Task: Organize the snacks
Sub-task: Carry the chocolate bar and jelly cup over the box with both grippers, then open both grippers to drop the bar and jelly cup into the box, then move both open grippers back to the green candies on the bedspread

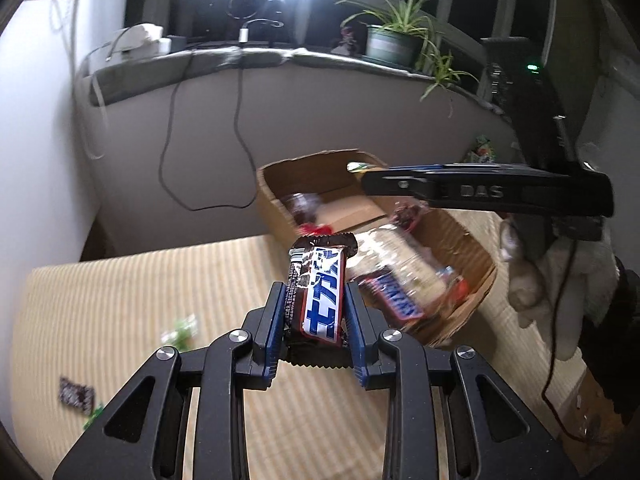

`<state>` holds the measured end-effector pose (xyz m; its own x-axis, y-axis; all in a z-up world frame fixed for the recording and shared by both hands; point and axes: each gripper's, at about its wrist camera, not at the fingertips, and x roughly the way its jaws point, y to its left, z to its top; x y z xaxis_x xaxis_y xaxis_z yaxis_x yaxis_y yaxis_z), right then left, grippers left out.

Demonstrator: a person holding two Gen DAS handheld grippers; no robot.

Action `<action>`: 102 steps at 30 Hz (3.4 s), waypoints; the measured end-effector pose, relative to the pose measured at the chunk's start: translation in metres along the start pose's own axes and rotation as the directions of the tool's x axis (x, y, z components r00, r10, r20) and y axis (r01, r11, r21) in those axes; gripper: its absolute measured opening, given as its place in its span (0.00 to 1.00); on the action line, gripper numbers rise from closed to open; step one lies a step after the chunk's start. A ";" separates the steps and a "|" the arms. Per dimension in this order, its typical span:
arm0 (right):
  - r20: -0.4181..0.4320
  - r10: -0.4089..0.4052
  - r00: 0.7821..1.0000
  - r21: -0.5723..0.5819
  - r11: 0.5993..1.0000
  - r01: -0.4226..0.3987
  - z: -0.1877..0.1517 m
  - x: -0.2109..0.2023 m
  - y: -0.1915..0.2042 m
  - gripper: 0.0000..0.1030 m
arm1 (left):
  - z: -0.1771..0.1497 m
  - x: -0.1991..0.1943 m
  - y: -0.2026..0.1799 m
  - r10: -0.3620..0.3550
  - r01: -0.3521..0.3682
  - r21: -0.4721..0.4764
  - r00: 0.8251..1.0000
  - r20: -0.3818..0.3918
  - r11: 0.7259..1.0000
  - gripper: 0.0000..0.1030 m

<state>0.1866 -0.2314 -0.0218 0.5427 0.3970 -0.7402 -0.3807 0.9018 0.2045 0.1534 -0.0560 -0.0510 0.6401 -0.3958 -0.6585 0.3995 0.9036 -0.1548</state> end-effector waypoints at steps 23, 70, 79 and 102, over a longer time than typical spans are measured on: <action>-0.026 -0.022 0.999 0.034 0.999 0.023 0.001 0.009 -0.047 0.42 | 0.020 0.039 -0.056 -0.041 0.042 0.076 0.999 -0.027 0.996 0.27; 0.045 0.034 0.998 -0.094 0.995 -0.030 0.001 -0.023 0.076 0.92 | -0.030 -0.047 0.046 0.135 -0.133 -0.059 0.991 0.026 0.989 0.64; -0.040 0.131 0.991 -0.120 0.984 -0.135 -0.013 0.005 0.127 0.92 | -0.076 -0.062 0.108 0.202 -0.206 -0.150 0.978 -0.045 0.967 0.60; -0.336 0.227 0.914 0.132 0.972 -0.193 -0.037 0.125 0.151 0.52 | -0.103 -0.039 0.155 0.173 -0.195 -0.157 0.974 -0.144 0.968 0.36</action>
<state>0.1695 -0.0519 -0.1068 0.1587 0.5101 -0.8454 -0.3758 0.8230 0.4260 0.1224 0.1161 -0.1256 0.5979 -0.2059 -0.7747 0.1592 0.9777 -0.1370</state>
